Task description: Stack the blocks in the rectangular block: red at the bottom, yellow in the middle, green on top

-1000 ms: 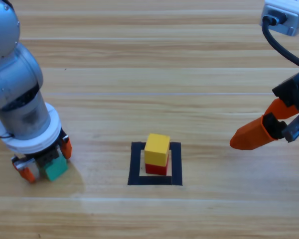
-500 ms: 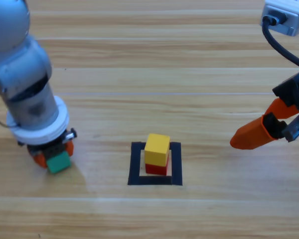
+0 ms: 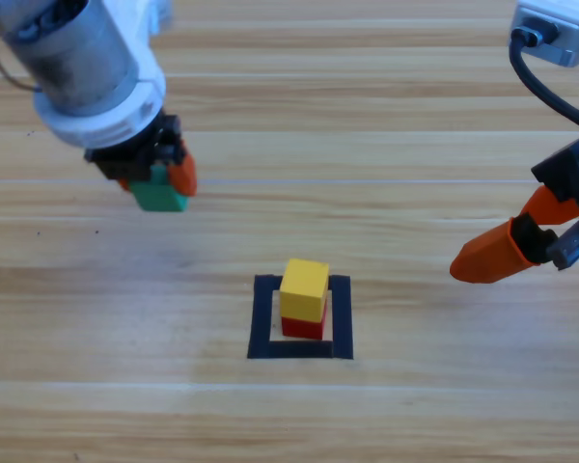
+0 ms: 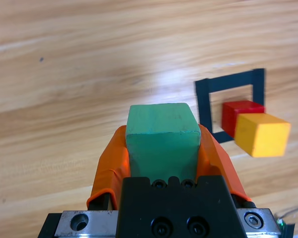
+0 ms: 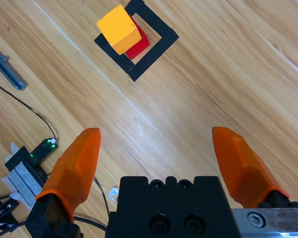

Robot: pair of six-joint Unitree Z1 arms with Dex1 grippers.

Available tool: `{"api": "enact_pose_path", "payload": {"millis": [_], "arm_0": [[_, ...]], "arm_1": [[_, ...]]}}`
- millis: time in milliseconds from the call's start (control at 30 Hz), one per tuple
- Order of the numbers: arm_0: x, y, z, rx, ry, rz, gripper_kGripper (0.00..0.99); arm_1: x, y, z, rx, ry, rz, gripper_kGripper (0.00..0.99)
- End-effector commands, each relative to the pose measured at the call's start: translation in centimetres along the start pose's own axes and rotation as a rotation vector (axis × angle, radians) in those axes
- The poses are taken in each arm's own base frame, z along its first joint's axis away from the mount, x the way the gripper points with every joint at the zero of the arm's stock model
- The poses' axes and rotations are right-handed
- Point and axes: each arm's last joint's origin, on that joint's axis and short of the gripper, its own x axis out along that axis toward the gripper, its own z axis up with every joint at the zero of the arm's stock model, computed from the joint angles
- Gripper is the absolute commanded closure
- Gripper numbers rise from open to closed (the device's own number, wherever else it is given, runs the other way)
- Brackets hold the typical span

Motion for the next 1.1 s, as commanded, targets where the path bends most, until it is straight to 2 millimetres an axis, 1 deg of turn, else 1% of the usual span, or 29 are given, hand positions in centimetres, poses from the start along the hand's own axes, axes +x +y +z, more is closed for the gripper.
{"api": "enact_pose_path", "payload": {"millis": [33,133,300,367,433,633,900,1100], "arm_0": [[0.8,-3.6,-0.8,0.195,0.047,-0.041,0.99],[1.2,-5.8,-0.7,0.288,0.067,-0.05,0.99],[1.4,-10.4,-0.5,0.408,0.102,-0.056,0.99],[1.6,-11.7,-0.7,0.427,0.115,-0.053,0.99],[1.8,-12.6,-0.9,0.435,0.116,-0.054,0.99],[2.7,-14.4,-1.3,0.375,0.135,-0.009,0.99],[3.6,-14.8,-2.0,0.235,0.159,0.06,0.99],[4.1,-15.0,-2.3,0.187,0.167,0.084,0.99]], "arm_1": [[0.2,-1.0,-0.2,0.036,-0.005,-0.027,0.0],[0.2,-1.0,-0.2,0.036,-0.005,-0.032,0.001],[0.1,-1.0,-0.2,0.034,-0.008,-0.032,0.001],[0.0,-1.0,-0.2,0.034,-0.01,-0.033,0.001],[0.0,-1.0,-0.2,0.034,-0.01,-0.035,0.001],[-0.2,-1.0,-0.3,0.033,-0.016,-0.036,0.001],[-0.2,-1.0,-0.3,0.033,-0.015,-0.037,0.001],[0.3,-1.1,-0.3,0.031,-0.001,-0.042,0.001]]}}
